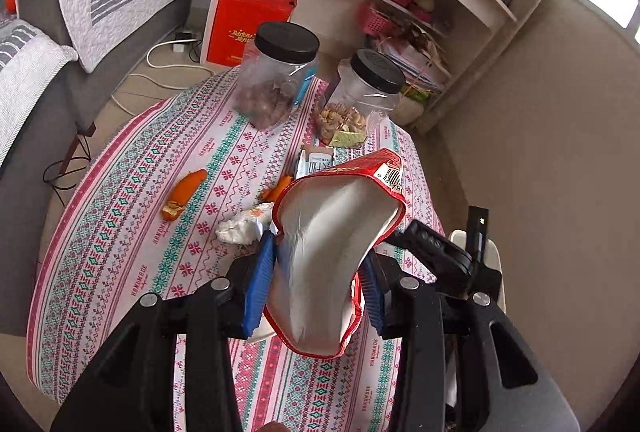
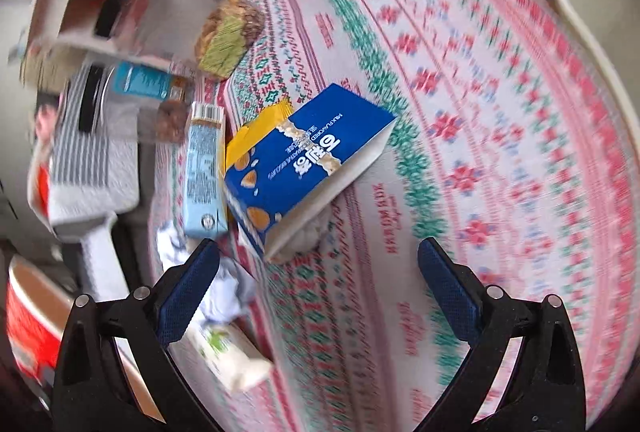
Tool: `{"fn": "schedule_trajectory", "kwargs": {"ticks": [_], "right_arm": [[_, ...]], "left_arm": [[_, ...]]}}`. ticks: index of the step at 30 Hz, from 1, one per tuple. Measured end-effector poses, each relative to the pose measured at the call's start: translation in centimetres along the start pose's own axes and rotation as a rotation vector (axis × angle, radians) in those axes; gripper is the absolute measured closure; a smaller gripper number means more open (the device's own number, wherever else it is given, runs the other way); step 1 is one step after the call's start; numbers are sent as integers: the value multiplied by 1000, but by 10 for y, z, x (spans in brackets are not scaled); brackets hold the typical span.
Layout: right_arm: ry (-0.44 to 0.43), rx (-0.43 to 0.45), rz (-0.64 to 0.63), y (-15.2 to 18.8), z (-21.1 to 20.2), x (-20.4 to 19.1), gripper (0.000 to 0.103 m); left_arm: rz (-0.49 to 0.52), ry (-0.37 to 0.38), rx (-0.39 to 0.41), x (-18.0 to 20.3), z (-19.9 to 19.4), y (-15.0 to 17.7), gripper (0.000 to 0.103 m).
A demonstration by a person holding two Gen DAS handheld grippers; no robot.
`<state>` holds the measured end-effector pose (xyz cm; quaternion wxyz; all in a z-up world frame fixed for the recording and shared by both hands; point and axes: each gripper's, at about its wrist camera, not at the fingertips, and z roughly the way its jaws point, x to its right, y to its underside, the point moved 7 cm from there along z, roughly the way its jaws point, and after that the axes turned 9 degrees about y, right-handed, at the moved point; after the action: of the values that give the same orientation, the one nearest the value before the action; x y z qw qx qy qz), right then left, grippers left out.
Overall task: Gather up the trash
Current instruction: 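Grasp the blue-white milk carton with the right tool while the left tool holds the snack bag, then carry the snack bag over the bin and release it with the left tool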
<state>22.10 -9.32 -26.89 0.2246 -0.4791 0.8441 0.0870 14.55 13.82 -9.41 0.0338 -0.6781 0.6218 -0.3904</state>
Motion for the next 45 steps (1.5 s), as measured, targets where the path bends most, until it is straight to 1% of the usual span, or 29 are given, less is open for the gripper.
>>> {"fn": "schedule_trajectory", "kwargs": {"ticks": [2, 4, 6, 7, 8, 9, 11, 15, 20, 22, 26, 29, 36, 40, 45], "right_arm": [[-12, 37, 43, -7, 7, -5, 8], [-35, 64, 59, -15, 8, -11, 10], [-44, 79, 37, -23, 10, -18, 30], [-38, 77, 17, -26, 12, -19, 54], [-53, 75, 3, -29, 14, -20, 71], [-61, 76, 5, -31, 14, -20, 72], [-53, 96, -11, -33, 9, -20, 79], [-14, 185, -139, -33, -21, -34, 90], [56, 321, -333, -20, -60, -55, 91], [76, 374, -395, -14, -77, -60, 91], [111, 447, -480, -6, -106, -60, 92], [133, 494, -522, -1, -128, -54, 92], [195, 609, -580, 2, -173, -33, 92], [234, 670, -569, -2, -197, -13, 92], [295, 733, -534, -18, -224, 16, 92]], "left_arm": [[-3, -7, -8, -4, 0, 2, 62], [-11, -18, -17, -10, 1, 5, 62], [-19, -33, -26, -17, 3, 7, 62], [-24, -38, -28, -20, 4, 7, 62], [-32, -45, -30, -22, 5, 7, 62], [-38, -47, -31, -24, 5, 8, 62], [-44, -54, -24, -25, 5, 7, 62], [-31, -75, 8, -21, 3, 5, 62], [11, -114, 72, -11, -3, -1, 62], [23, -117, 91, -7, -4, -3, 62], [49, -125, 128, 4, -5, -5, 62], [53, -116, 140, 10, -4, -6, 62], [70, -99, 144, 29, 5, -3, 62], [90, -92, 135, 41, 15, 1, 62], [111, -78, 116, 58, 28, 9, 62]]}}
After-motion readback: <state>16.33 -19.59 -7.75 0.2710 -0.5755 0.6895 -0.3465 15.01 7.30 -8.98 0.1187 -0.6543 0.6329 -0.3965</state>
